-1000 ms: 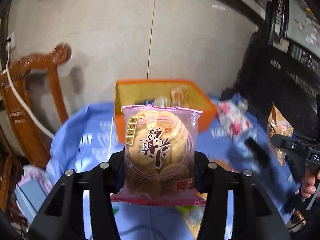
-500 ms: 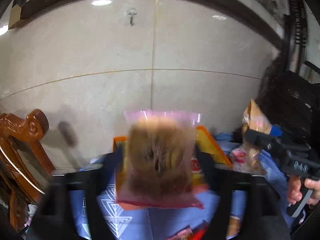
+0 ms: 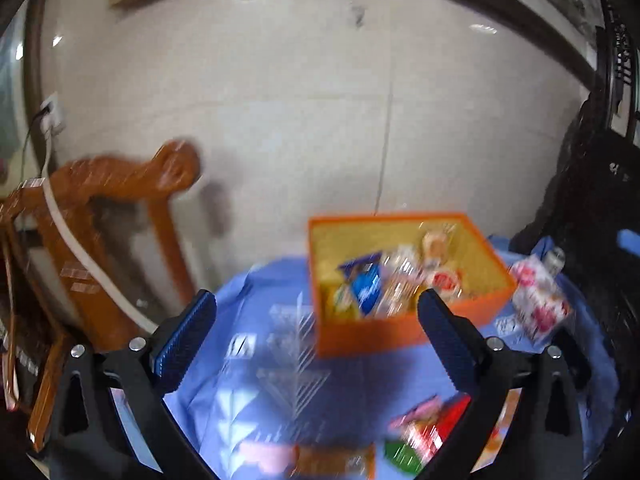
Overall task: Organize snacks
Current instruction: 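Move both tools back over the remaining snacks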
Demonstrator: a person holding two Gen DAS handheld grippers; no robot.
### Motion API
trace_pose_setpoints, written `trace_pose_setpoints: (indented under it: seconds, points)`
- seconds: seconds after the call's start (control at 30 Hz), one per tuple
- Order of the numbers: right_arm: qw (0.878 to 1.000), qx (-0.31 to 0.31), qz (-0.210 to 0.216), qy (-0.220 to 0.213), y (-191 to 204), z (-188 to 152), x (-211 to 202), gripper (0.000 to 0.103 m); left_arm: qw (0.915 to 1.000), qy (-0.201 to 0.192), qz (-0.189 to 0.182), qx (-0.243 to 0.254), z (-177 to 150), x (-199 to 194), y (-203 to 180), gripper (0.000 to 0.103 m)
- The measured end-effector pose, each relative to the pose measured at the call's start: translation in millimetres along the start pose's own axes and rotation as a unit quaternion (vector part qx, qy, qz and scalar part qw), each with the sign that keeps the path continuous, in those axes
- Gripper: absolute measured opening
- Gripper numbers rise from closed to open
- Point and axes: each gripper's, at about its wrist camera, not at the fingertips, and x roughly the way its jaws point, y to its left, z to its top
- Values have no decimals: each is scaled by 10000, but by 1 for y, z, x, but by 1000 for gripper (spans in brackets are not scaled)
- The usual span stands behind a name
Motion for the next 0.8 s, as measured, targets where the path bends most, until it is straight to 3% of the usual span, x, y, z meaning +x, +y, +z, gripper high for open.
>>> trace_pose_setpoints:
  seconds: [0.13,0.23,0.4,0.5,0.67,0.8]
  points:
    - [9987,-255,-389,225,9,-46,-29,94,9996,187,19,-233,-43,-19,15,99]
    - [9931,-602,-643,776,17,-104,-30,94,9986,505,57,-143,-89,-27,19,99]
    - [9779,-1185,-408,1672,35,-191,-18,94,9943,1066,23,-89,-152,-22,21,99]
    - [9526,-1827,-20,2431,49,-247,0,94,9911,1315,66,-205,-181,-29,28,99]
    - [8918,-3092,334,3285,66,-319,22,92,9900,1405,0,-136,-206,-46,33,99]
    - [8733,-3446,402,3420,74,-337,34,91,9898,1417,21,142,-214,-55,34,99]
